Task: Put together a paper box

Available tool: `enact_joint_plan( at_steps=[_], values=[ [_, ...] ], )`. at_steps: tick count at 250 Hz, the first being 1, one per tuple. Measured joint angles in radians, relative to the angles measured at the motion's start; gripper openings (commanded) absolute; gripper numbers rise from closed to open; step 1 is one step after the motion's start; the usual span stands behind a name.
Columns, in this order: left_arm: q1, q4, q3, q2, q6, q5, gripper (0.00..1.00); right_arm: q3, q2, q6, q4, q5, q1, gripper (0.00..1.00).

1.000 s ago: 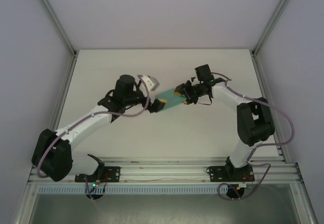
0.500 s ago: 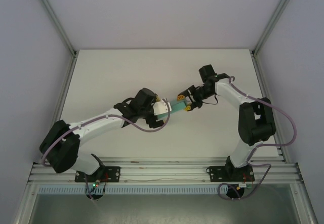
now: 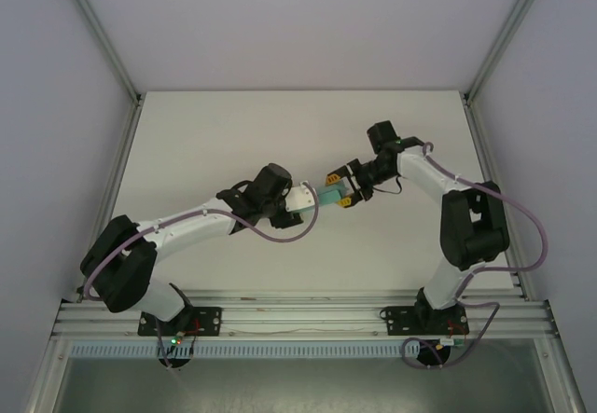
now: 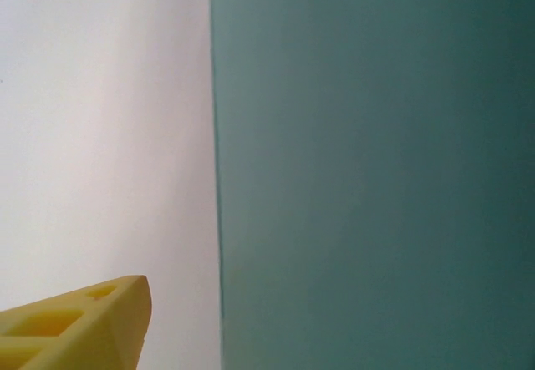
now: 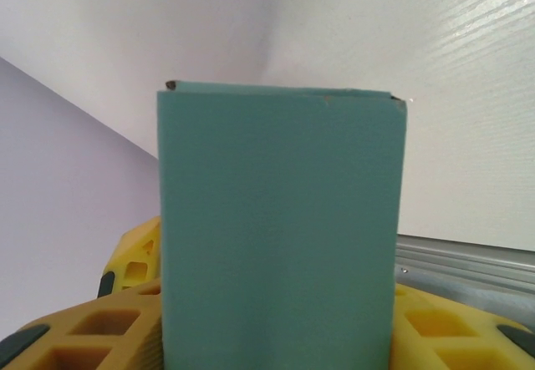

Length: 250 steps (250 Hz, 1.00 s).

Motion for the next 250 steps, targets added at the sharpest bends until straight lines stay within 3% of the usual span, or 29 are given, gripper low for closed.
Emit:
enact_joint_plan(
  at_steps=[14, 27, 59, 86, 113, 134, 167, 193, 227, 250],
  values=[
    [0.000, 0.004, 0.000, 0.000, -0.004, -0.007, 0.63, -0.009, -0.010, 0.013, 0.019, -0.001, -0.001, 0.52],
    [-0.001, 0.007, 0.000, 0.000, 0.000, -0.013, 0.60, -0.020, -0.021, 0.023, 0.035, -0.004, -0.003, 0.59],
    [-0.001, 0.015, 0.000, 0.000, 0.000, -0.034, 0.56, -0.044, -0.052, 0.048, 0.053, -0.011, -0.002, 0.61],
    [-0.001, 0.012, 0.005, 0.000, 0.000, -0.037, 0.52, -0.061, -0.072, 0.062, 0.081, 0.008, -0.002, 0.75],
    [-0.001, -0.020, 0.030, 0.000, 0.004, -0.032, 0.49, -0.068, -0.105, 0.047, 0.093, 0.091, -0.010, 1.00],
    [-0.001, -0.068, 0.060, 0.000, 0.010, -0.029, 0.48, -0.066, -0.148, -0.021, 0.090, 0.205, -0.032, 1.00],
    [0.000, -0.151, 0.094, 0.000, 0.029, 0.003, 0.46, -0.068, -0.257, -0.193, 0.090, 0.495, -0.065, 1.00],
    [0.013, -0.206, 0.100, 0.003, 0.038, 0.058, 0.46, -0.142, -0.401, -0.396, 0.210, 0.639, -0.071, 1.00],
    [0.064, -0.300, 0.137, 0.043, 0.064, 0.160, 0.46, -0.332, -0.612, -0.637, 0.420, 0.674, -0.072, 1.00],
    [0.091, -0.357, 0.172, 0.075, 0.092, 0.210, 0.46, -0.367, -0.650, -0.797, 0.448, 0.591, -0.072, 1.00]
  ],
)
